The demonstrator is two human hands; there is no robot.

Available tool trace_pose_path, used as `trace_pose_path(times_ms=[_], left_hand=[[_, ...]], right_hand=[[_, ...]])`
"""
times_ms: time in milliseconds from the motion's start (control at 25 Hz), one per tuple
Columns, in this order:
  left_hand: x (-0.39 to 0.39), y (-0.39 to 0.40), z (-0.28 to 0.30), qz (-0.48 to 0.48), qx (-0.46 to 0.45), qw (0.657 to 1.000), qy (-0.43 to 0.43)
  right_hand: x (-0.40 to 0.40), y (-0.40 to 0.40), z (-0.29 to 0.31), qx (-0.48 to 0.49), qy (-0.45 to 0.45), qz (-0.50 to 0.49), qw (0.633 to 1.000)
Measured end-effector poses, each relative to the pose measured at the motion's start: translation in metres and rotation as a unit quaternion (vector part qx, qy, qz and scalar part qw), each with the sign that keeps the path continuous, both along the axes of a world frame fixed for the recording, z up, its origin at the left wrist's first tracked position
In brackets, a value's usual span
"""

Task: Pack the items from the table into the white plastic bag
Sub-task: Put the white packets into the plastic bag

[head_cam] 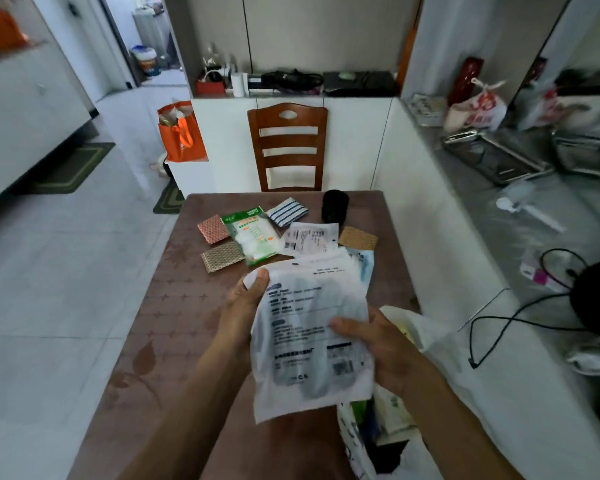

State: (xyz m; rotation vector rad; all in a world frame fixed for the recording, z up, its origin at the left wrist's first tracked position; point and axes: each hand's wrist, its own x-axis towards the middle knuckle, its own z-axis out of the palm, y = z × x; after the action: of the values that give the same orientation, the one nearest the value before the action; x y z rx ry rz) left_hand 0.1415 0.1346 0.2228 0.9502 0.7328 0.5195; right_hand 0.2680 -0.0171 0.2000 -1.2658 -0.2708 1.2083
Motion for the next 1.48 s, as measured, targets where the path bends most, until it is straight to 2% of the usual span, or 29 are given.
trace_pose_path(times_ms=[80, 200, 240, 280, 320, 360, 400, 480, 560, 600, 720, 800, 880, 1000, 1040, 1080, 1160, 1200, 1240, 1320, 1400, 1480], left_hand=[[0.019, -0.026, -0.005, -0.023, 0.019, 0.999, 0.039], [0.037, -0.067, -0.023, -0.073, 0.0, 0.994, 0.08], [0.038, -0.078, -0.032, -0.09, 0.032, 0.989, 0.116], [0.035, -0.087, -0.045, -0.104, 0.105, 0.976, 0.16], [0.03, -0.095, -0.06, -0.127, 0.216, 0.945, 0.208], [0.024, -0.101, -0.08, -0.17, 0.335, 0.891, 0.255], [0.02, -0.107, -0.098, -0.227, 0.416, 0.838, 0.271], [0.02, -0.118, -0.122, -0.32, 0.469, 0.764, 0.305], [0.024, -0.125, -0.128, -0.348, 0.489, 0.715, 0.358], [0.028, -0.126, -0.127, -0.34, 0.491, 0.707, 0.379], [0.04, -0.123, -0.122, -0.308, 0.495, 0.72, 0.378], [0.052, -0.114, -0.119, -0.29, 0.547, 0.697, 0.363], [0.069, -0.1, -0.111, -0.264, 0.593, 0.679, 0.343], [0.096, -0.081, -0.1, -0.267, 0.601, 0.658, 0.366], [0.103, -0.076, -0.102, -0.274, 0.584, 0.665, 0.377], [0.108, -0.071, -0.105, -0.267, 0.557, 0.692, 0.373], [0.114, -0.066, -0.112, -0.205, 0.481, 0.781, 0.341], [0.117, -0.066, -0.112, -0.173, 0.448, 0.811, 0.333], [0.12, -0.064, -0.11, -0.149, 0.417, 0.836, 0.325], [0.126, -0.063, -0.104, -0.124, 0.349, 0.88, 0.297], [0.13, -0.063, -0.097, -0.103, 0.329, 0.897, 0.276], [0.13, -0.064, -0.094, -0.106, 0.356, 0.889, 0.267]], right_hand=[[-0.003, -0.041, 0.001, -0.043, -0.038, -0.006, 0.998], [0.007, -0.107, 0.001, -0.076, -0.101, -0.144, 0.982], [0.014, -0.13, 0.004, -0.087, -0.132, -0.197, 0.968], [0.02, -0.151, 0.006, -0.107, -0.186, -0.237, 0.948], [0.026, -0.168, 0.004, -0.132, -0.247, -0.251, 0.926], [0.03, -0.182, 0.001, -0.156, -0.301, -0.244, 0.909], [0.032, -0.192, -0.004, -0.171, -0.334, -0.228, 0.899], [0.032, -0.203, -0.02, -0.205, -0.362, -0.192, 0.889], [0.028, -0.206, -0.037, -0.242, -0.381, -0.132, 0.883], [0.026, -0.205, -0.043, -0.254, -0.381, -0.097, 0.884], [0.024, -0.191, -0.049, -0.264, -0.325, -0.026, 0.908], [0.027, -0.181, -0.046, -0.275, -0.304, -0.008, 0.912], [0.031, -0.174, -0.043, -0.263, -0.283, -0.09, 0.918], [0.034, -0.167, -0.032, -0.157, -0.118, -0.225, 0.954], [0.034, -0.165, -0.031, -0.131, -0.091, -0.222, 0.962], [0.032, -0.163, -0.033, -0.144, -0.105, -0.197, 0.964], [0.028, -0.161, -0.034, -0.242, -0.219, -0.099, 0.94], [0.027, -0.163, -0.036, -0.283, -0.264, -0.049, 0.921], [0.026, -0.166, -0.04, -0.305, -0.274, -0.011, 0.912], [0.026, -0.167, -0.046, -0.314, -0.238, 0.039, 0.918], [0.025, -0.153, -0.057, -0.308, -0.247, 0.073, 0.916], [0.025, -0.131, -0.069, -0.274, -0.275, 0.031, 0.921]])
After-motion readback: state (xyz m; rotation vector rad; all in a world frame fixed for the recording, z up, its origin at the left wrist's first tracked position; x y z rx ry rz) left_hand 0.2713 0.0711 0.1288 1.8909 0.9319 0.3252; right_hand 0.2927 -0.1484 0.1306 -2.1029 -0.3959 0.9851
